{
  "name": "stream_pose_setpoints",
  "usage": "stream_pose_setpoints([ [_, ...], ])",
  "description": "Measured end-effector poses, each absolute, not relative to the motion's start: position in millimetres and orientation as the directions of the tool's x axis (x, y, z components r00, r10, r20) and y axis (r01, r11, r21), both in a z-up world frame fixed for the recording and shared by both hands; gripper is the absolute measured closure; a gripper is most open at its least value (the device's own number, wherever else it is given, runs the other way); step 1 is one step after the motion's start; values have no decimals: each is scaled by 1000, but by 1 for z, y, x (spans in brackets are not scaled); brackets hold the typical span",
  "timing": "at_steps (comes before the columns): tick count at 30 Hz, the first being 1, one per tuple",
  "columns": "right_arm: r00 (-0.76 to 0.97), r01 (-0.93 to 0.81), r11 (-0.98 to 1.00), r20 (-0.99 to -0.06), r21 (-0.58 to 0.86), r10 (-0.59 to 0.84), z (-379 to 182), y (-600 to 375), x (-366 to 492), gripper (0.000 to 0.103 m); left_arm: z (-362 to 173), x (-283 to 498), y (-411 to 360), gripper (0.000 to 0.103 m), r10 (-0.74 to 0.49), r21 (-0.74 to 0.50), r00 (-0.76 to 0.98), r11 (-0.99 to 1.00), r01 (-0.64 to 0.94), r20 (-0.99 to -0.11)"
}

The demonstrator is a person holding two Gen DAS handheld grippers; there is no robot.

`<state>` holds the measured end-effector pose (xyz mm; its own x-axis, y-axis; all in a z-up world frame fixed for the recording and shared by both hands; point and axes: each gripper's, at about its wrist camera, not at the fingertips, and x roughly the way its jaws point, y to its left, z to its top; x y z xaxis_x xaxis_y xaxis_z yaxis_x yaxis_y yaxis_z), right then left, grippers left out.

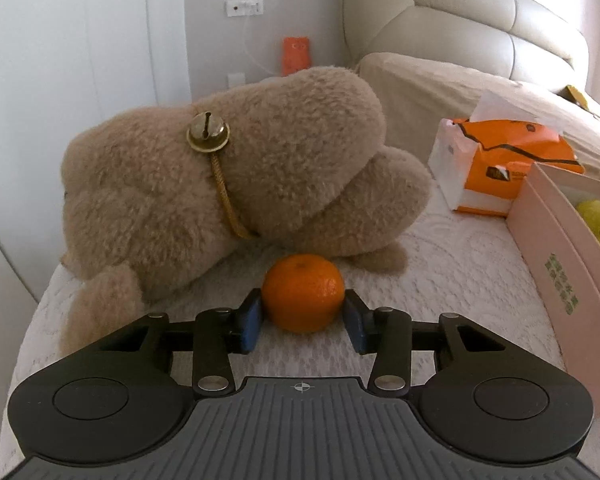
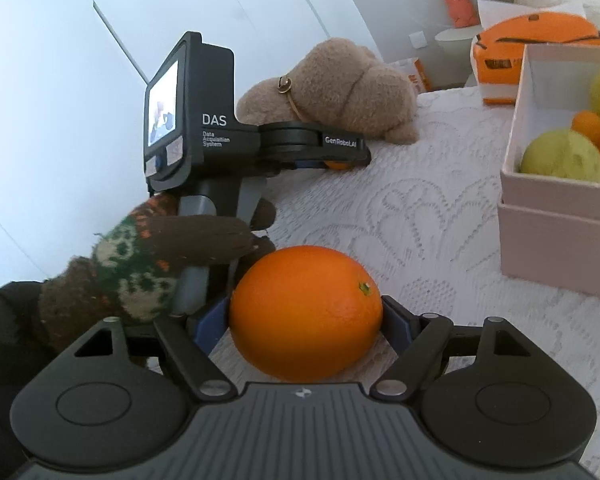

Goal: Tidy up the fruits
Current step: 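Close the right gripper around the large orange while the left gripper holds the tangerine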

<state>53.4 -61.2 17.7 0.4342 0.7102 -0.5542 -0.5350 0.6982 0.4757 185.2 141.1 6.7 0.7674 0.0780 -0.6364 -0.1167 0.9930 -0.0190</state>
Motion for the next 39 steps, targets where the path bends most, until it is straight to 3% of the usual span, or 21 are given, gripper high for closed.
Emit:
stream_pose_setpoints([
  [5,458,-525,712,-551,466,698,19,-64,50,26,12,145,147,56,30,-103,790,988,-117,-612],
  [14,731,-500,866,-541,-10,416,27,-39,18,26,12,80,147,56,1,-164,822,980,-114,-569],
  [17,744,-506,862,-527,-42,411,26,-34,15,26,9,71,146,56,4,-178,839,977,-121,-544],
  [21,736,-486,874,-545,-13,402,23,-37,28,23,1,64,152,56,-13,-226,843,965,-130,-537],
  [26,681,-415,894,-594,168,428,14,-59,52,22,0,62,157,56,-29,-266,848,955,-133,-530],
  [35,640,-369,853,-565,369,521,7,-77,63,4,-1,60,159,56,-46,-288,850,949,-127,-526],
  [39,645,-343,857,-567,383,512,9,-76,60,3,-1,60,160,56,-48,-292,849,948,-127,-526],
])
